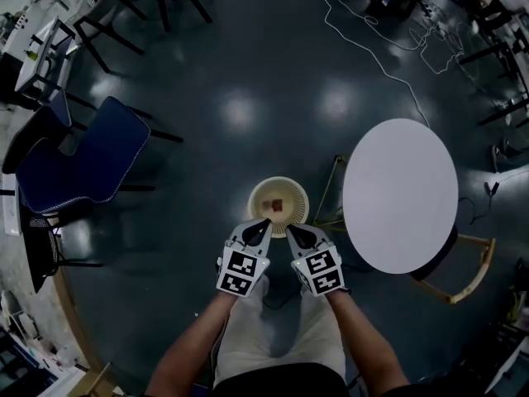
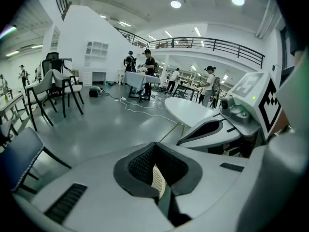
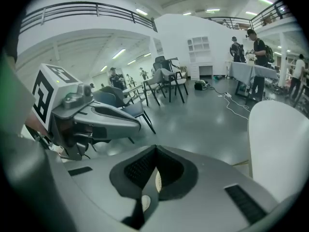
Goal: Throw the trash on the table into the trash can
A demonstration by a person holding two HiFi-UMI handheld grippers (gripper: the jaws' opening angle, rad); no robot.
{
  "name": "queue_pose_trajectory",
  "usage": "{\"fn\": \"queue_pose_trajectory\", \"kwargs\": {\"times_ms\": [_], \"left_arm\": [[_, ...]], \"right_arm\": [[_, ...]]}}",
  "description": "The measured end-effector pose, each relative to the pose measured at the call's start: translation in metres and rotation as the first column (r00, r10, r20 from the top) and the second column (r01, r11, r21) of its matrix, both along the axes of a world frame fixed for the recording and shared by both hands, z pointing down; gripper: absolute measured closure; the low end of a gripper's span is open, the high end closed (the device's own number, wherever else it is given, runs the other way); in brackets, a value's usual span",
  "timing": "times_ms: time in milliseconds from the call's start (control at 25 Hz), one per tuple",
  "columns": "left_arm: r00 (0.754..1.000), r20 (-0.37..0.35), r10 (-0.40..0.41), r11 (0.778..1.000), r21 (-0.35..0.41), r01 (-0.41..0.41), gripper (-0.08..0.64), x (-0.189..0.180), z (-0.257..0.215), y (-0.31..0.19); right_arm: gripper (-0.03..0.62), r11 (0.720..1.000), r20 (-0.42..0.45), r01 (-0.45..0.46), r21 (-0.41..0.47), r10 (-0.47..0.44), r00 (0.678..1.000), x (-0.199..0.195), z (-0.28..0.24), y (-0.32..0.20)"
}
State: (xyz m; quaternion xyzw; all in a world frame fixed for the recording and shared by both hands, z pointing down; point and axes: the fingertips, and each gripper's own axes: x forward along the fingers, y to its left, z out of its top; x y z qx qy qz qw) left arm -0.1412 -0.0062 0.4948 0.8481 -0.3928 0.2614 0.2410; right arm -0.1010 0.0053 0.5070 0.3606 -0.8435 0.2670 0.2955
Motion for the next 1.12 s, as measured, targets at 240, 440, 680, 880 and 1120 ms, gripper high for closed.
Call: {"fn": "queue_pose_trajectory", "kwargs": {"times_ms": [240, 440, 680, 880, 1120], "left_arm": [[1.000, 0.010, -0.002, 1.000, 0.022, 0.001, 0.545, -0.017, -0.053, 0.007], [1.000, -0.006, -0.013, 0.998, 0.064, 0.014, 0.545, -0.033, -0.094, 0.008], [0.998, -0.054, -0.042, 0.993, 0.105, 0.047, 0.545, -0.050, -0.137, 0.018], [0.997, -0.072, 0.008, 0.987, 0.160, 0.004, 0.545, -0.057, -0.172, 0.023], [0.995, -0.077, 0.059, 0.978, 0.202, -0.043, 0.545, -0.067, -0.205, 0.037]], "right_arm": [[0.573, 0.998, 0.035, 0.015, 0.058, -0.017, 0.999, -0.021, -0.065, -0.001], [0.574, 0.995, 0.058, -0.003, 0.098, -0.003, 0.998, -0.037, -0.109, -0.005], [0.574, 0.993, 0.073, -0.035, 0.114, 0.027, 0.997, -0.051, -0.152, 0.005], [0.574, 0.984, 0.081, -0.073, 0.165, 0.060, 0.995, -0.060, -0.191, 0.006], [0.574, 0.971, 0.110, -0.117, 0.210, 0.095, 0.989, -0.069, -0.230, 0.017]]}}
